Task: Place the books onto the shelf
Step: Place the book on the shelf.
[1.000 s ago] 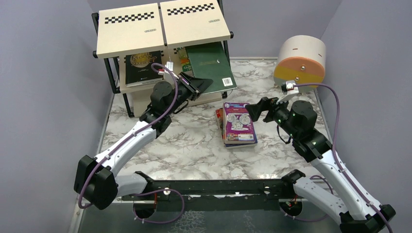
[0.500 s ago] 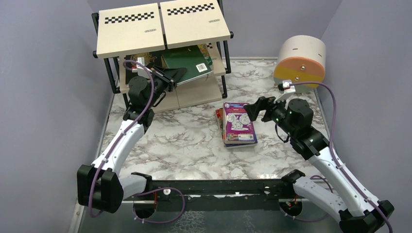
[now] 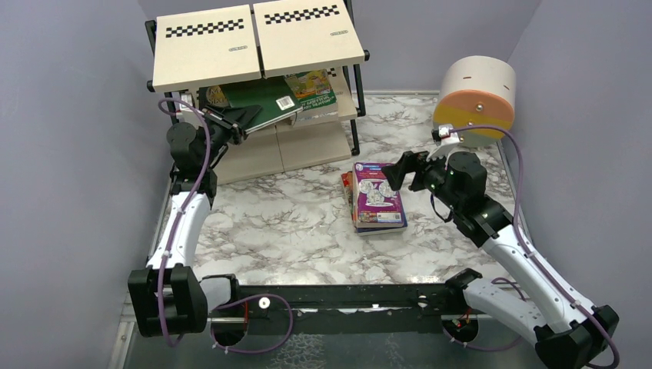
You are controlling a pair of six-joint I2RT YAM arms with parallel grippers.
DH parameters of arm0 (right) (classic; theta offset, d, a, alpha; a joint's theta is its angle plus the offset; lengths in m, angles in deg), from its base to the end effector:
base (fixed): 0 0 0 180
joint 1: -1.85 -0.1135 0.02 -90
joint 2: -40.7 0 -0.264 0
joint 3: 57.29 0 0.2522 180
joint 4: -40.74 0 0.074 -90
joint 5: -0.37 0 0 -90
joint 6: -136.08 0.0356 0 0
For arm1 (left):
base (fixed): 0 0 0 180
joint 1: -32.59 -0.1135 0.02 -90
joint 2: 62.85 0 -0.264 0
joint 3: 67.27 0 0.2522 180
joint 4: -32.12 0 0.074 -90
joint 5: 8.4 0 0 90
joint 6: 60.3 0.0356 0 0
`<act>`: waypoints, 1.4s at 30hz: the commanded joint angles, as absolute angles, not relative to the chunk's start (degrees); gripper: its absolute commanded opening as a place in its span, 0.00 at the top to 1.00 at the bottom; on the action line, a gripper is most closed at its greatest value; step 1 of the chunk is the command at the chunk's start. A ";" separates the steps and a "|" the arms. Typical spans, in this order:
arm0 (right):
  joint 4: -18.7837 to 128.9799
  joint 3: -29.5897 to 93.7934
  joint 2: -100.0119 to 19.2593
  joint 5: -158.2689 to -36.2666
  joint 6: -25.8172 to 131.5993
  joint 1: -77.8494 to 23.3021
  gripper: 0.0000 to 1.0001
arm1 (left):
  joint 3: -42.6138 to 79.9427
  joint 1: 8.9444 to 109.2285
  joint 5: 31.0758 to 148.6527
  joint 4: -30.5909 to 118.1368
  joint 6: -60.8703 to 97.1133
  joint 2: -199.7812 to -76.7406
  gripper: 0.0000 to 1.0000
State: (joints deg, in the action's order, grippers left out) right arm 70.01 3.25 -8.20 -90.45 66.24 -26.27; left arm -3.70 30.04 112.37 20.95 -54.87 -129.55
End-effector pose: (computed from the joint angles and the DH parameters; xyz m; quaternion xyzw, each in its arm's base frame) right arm 0.1743 0.0937 0.3301 -0.0602 0.8049 0.2467 0.5364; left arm 0.2715 -0.0061 0.3568 -0.2906 0.5962 -0.6089 0.4351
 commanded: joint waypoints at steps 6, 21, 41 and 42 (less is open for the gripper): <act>66.66 5.30 -11.13 -93.50 64.59 -26.53 0.06 | -0.82 23.35 126.04 13.01 -57.17 -130.03 1.00; 57.20 10.90 -19.78 -107.30 63.88 -26.46 0.08 | -2.46 13.52 134.67 13.01 -58.80 -128.71 1.00; 51.15 28.37 -39.08 -107.65 61.11 -38.06 0.08 | -8.07 7.00 141.50 8.11 -61.01 -127.99 1.00; 51.08 28.52 -39.44 -107.50 61.18 -38.19 0.08 | -8.32 6.89 141.68 7.52 -61.28 -128.18 1.00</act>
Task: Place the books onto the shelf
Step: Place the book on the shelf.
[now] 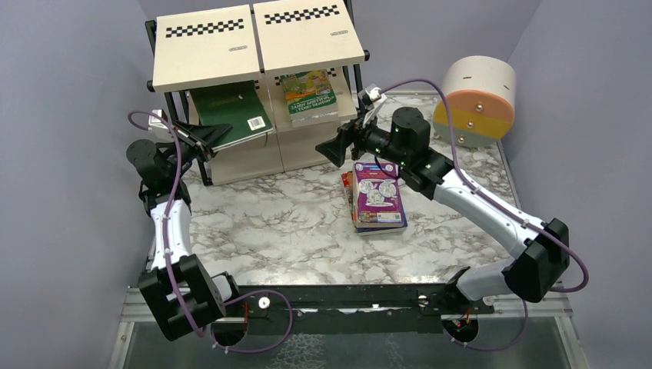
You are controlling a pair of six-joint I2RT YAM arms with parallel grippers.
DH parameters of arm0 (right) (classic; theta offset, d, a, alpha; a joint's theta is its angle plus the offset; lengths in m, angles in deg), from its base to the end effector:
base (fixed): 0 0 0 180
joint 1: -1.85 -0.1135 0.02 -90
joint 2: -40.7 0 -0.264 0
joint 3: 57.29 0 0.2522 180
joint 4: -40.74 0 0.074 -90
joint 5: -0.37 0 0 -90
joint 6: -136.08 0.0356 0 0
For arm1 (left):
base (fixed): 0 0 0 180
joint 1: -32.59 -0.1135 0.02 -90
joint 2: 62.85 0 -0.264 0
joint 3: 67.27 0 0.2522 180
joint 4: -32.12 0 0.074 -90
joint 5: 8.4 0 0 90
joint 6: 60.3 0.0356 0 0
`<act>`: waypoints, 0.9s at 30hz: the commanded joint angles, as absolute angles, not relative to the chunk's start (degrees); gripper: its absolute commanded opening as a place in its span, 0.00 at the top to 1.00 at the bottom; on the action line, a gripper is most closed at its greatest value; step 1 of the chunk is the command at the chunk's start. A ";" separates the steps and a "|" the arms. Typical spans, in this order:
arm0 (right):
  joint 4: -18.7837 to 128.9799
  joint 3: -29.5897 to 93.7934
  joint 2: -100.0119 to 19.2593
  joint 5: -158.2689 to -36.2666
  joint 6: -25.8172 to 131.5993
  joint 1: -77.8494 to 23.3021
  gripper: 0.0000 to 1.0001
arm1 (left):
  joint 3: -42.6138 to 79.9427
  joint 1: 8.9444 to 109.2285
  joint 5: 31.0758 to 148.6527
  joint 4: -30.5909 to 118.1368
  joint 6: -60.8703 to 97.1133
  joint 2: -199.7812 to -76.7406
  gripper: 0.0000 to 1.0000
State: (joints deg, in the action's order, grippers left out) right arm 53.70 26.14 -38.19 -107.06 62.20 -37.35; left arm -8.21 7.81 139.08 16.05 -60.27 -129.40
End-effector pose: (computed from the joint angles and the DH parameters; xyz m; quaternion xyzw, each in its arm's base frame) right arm 0.2469 0.2152 0.3767 -0.2467 0.7134 0.4014 0.5187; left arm 0.2460 0.0805 0.3367 -0.2851 0.6153 -0.6223 0.3910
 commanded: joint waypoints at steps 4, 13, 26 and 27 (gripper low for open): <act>50.82 28.57 -40.44 -107.30 61.24 -38.72 0.08 | -9.01 6.61 142.37 4.81 -62.28 -129.25 1.00; 50.99 29.31 -41.70 -106.86 60.97 -39.17 0.08 | -10.80 6.22 143.21 -1.09 -65.21 -132.36 1.00; 50.75 30.53 -43.83 -106.85 60.94 -40.15 0.08 | -12.20 6.13 143.82 -3.83 -66.28 -135.13 0.95; 50.77 30.57 -44.00 -106.85 61.01 -40.20 0.08 | -12.39 6.13 143.83 -4.01 -66.32 -135.20 0.93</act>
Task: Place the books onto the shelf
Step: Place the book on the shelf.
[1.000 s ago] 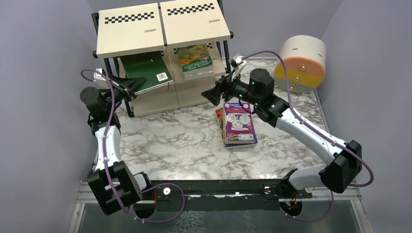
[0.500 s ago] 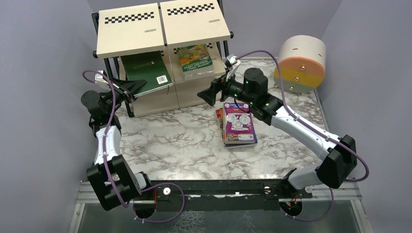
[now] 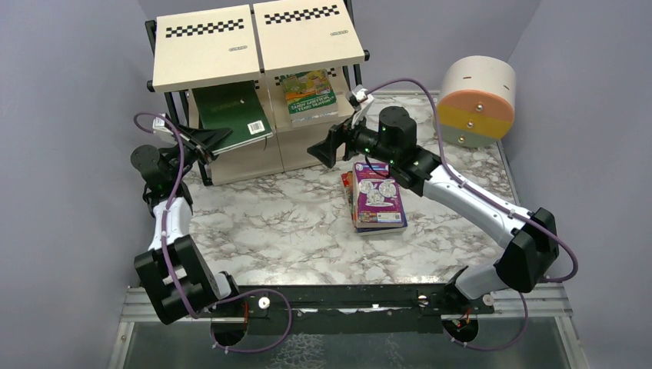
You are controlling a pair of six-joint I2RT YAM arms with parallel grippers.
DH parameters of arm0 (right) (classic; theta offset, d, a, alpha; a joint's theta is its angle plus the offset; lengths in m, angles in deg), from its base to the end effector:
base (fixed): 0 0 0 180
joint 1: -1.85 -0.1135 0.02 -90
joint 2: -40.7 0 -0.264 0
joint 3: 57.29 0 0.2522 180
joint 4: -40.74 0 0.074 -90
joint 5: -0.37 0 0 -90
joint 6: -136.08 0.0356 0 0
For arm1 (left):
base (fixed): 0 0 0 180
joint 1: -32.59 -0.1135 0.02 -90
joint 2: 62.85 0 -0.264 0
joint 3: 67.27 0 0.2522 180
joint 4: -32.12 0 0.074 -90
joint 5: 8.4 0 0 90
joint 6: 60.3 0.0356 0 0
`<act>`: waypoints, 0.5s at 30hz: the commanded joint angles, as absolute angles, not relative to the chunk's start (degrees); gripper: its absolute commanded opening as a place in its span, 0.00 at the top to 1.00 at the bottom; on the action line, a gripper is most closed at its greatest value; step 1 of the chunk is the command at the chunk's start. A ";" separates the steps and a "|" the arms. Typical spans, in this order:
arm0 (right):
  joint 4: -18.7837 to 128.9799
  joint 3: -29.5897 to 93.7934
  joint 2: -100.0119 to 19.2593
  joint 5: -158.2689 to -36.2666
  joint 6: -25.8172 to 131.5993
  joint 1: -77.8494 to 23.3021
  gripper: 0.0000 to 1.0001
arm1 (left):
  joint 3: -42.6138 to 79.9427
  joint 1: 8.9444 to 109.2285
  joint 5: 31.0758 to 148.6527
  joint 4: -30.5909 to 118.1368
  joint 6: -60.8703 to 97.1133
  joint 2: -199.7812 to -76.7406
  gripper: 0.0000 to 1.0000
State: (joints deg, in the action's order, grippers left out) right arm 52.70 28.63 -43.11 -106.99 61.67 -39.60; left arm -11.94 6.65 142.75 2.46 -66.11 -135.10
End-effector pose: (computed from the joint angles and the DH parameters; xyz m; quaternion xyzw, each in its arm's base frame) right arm 0.2553 0.2396 0.3668 -0.2640 0.7155 0.4053 0.5040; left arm 0.2562 0.0899 0.3116 -0.2761 0.6087 -0.6455 0.3695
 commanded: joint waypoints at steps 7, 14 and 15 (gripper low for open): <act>51.11 31.54 -45.10 -106.80 60.70 -40.59 0.08 | -13.12 6.11 143.92 -4.67 -66.45 -135.54 0.80; 51.21 32.02 -45.69 -106.55 60.55 -40.86 0.08 | -13.91 6.04 144.09 -4.84 -66.36 -135.64 0.56; 51.17 31.94 -45.67 -106.46 60.53 -40.88 0.08 | -14.09 6.04 144.14 -4.91 -66.30 -135.63 0.55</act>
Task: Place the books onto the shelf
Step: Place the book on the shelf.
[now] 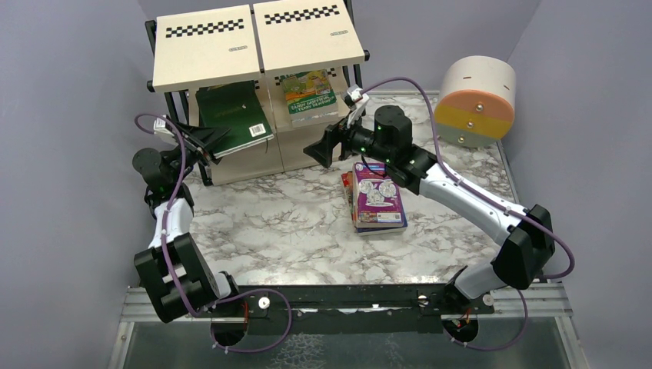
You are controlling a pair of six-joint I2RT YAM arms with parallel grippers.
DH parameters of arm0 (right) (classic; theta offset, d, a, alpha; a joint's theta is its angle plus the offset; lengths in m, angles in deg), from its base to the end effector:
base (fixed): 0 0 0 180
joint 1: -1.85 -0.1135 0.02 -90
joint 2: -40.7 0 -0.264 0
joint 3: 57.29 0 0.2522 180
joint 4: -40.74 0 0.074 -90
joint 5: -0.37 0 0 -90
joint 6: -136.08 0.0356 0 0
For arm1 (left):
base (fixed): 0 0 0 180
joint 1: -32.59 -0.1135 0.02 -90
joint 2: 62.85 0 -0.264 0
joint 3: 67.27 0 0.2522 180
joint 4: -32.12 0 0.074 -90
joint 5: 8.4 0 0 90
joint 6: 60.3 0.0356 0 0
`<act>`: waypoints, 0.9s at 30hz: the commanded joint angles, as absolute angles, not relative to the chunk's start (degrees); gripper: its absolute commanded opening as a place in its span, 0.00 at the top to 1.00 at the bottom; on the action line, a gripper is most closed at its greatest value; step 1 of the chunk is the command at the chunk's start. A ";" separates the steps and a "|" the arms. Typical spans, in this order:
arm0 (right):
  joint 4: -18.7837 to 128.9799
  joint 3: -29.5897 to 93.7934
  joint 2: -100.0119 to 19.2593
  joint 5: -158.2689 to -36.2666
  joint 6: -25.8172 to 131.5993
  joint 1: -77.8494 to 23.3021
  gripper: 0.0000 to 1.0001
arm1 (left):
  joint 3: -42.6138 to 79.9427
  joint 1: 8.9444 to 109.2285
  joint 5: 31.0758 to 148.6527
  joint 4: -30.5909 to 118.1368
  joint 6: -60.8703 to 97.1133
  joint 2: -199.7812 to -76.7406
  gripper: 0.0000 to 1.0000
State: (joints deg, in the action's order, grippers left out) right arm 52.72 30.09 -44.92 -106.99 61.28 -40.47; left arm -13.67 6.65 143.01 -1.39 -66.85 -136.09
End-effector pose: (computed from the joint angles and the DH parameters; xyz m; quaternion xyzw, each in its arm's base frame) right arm 0.2577 0.2490 0.3653 -0.2719 0.7147 0.4065 0.5001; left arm 0.2563 0.0899 0.3033 -0.2714 0.6075 -0.6481 0.3705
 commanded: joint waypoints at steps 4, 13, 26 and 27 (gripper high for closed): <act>51.08 31.92 -45.82 -106.41 60.53 -40.95 0.08 | -15.22 5.96 144.27 -5.01 -66.04 -135.46 0.52; 51.53 33.11 -46.83 -106.18 60.34 -41.78 0.08 | -18.58 5.96 144.21 -4.95 -65.31 -132.88 0.49; 51.78 33.21 -47.15 -105.58 59.93 -42.57 0.08 | -22.82 5.96 142.63 -4.95 -67.49 -126.81 0.50; 51.78 33.26 -47.18 -105.62 59.88 -42.61 0.08 | -23.21 5.96 142.60 -4.94 -67.55 -126.42 0.50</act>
